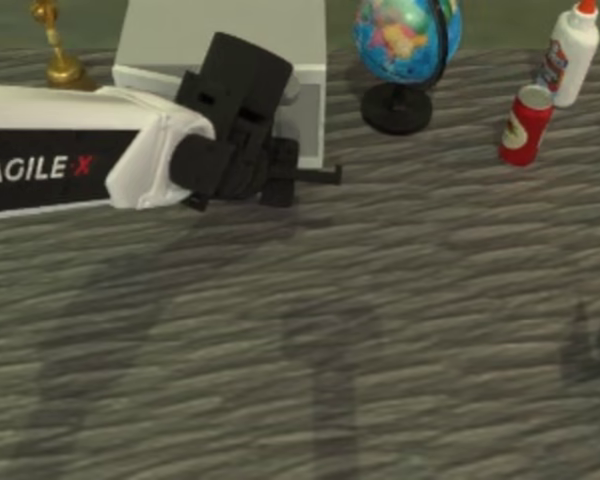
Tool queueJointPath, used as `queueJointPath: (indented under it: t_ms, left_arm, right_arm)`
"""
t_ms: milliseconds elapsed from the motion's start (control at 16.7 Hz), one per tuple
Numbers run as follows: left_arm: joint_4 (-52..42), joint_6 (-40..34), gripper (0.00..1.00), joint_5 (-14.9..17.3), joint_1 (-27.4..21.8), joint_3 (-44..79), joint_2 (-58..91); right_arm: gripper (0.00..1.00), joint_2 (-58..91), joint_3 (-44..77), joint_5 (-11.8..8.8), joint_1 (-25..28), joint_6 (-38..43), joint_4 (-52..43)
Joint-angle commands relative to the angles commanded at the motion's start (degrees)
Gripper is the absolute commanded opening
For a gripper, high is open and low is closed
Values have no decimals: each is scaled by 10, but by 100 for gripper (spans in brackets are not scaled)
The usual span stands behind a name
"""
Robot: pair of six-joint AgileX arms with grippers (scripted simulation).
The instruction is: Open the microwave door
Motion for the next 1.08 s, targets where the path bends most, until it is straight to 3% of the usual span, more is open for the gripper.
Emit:
queueJointPath:
  t_ms: [1080]
  left_arm:
    - [16, 36, 0, 29, 10, -32, -23]
  right_arm:
    - [100, 0, 0, 0, 0, 0, 0]
